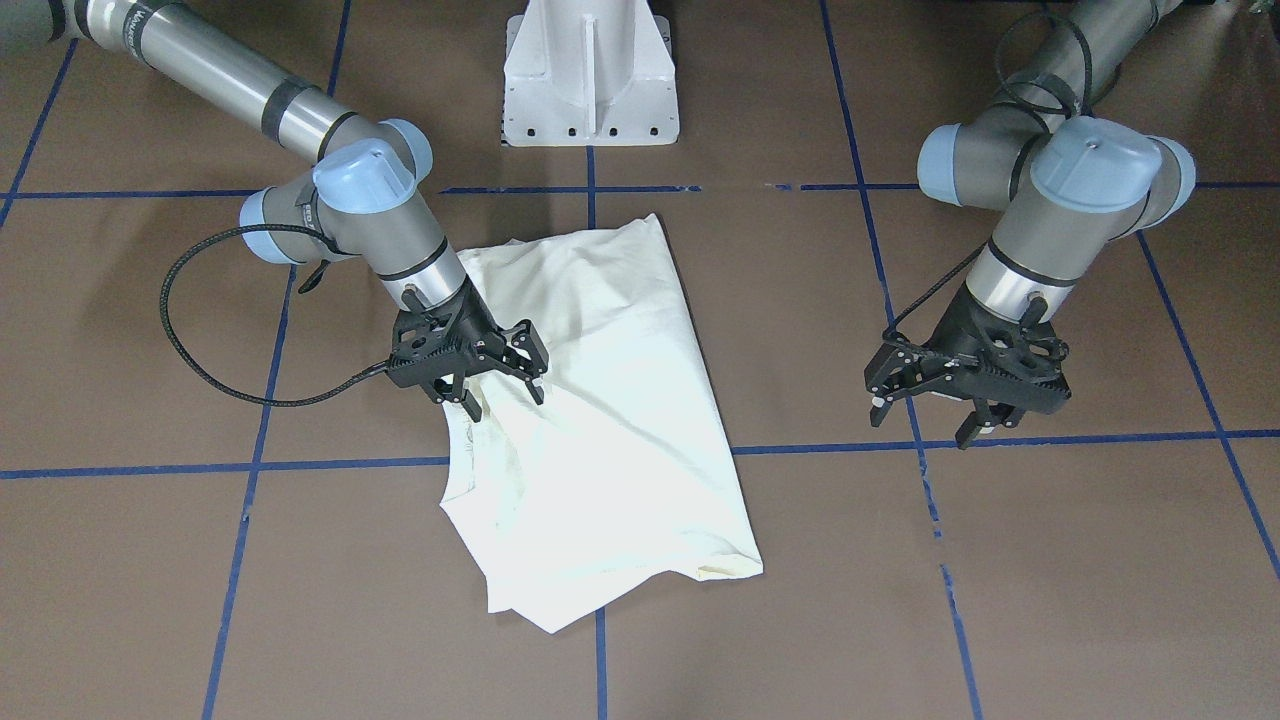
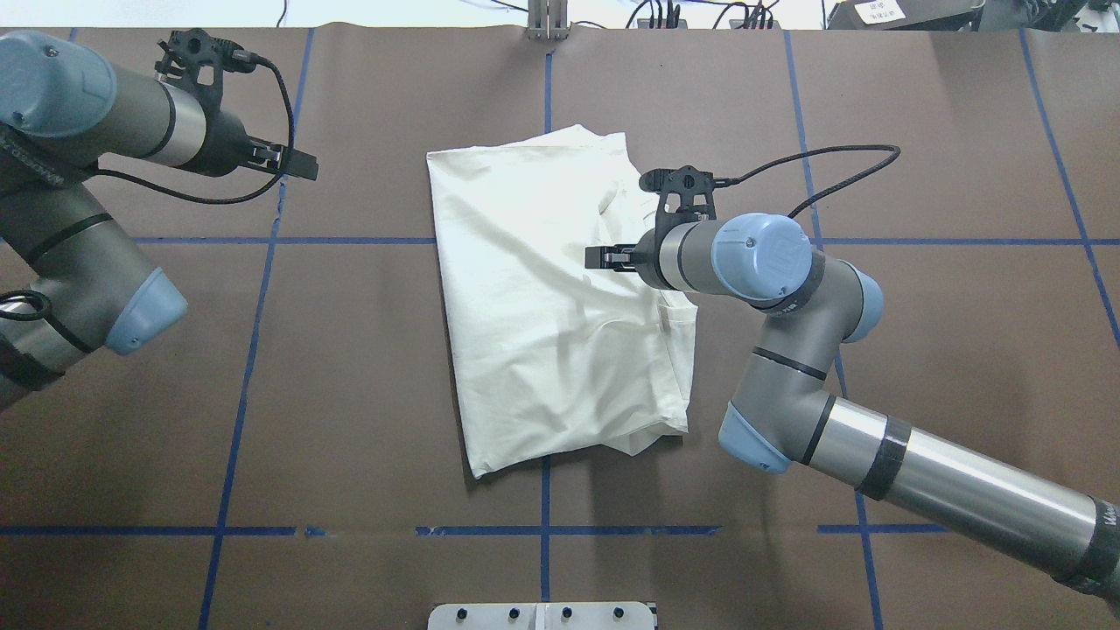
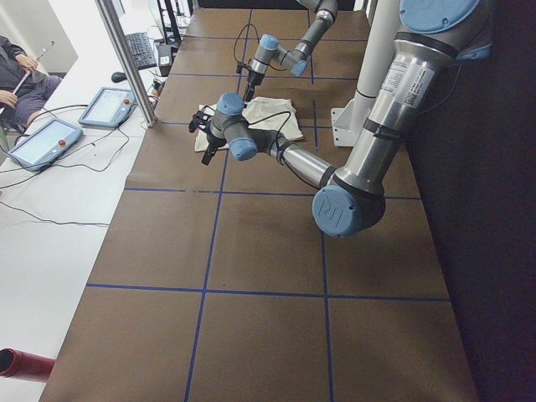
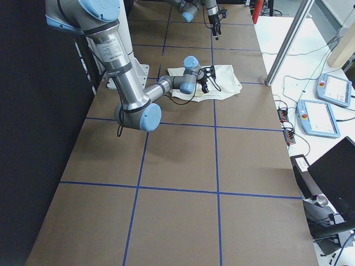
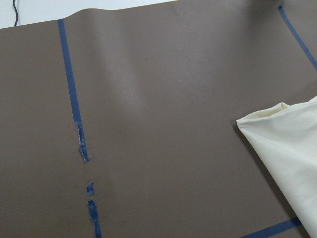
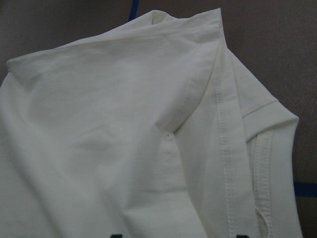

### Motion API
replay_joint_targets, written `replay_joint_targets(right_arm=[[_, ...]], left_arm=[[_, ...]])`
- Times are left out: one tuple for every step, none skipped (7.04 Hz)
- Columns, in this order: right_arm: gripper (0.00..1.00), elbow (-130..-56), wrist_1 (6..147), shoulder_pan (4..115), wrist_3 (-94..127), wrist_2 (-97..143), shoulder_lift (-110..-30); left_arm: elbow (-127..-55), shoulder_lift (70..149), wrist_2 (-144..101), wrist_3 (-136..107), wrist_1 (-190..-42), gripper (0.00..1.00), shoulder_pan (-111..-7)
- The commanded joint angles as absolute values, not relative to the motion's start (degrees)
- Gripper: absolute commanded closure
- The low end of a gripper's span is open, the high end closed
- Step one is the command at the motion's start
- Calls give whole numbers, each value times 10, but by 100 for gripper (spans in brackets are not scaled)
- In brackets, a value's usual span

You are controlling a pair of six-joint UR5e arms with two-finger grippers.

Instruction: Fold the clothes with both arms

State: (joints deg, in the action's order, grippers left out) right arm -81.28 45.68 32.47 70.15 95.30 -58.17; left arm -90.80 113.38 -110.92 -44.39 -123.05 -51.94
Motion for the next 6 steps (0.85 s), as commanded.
replay_joint_targets(right_arm=[[26,-809,456,322,717,953,-584],[26,-807,456,321,718,951,-585],[31,-806,455,322,718,951,-585],[57,-807,455,321,723,952,-583],[93,-809,455,322,732,953,-578],[100,-811,455,323,737,954,-577]], left_arm=[[-908,1134,-1110,-444,-1230,0,-519],[-908,1134,-1110,-443,-1230,0,-519],[-908,1135,-1110,-443,-1230,0,-519],[-908,1135,-1109,-443,-1230,0,-519],[-908,1134,-1110,-441,-1230,0,-519],[-908,1134,-1109,-440,-1230,0,-519]])
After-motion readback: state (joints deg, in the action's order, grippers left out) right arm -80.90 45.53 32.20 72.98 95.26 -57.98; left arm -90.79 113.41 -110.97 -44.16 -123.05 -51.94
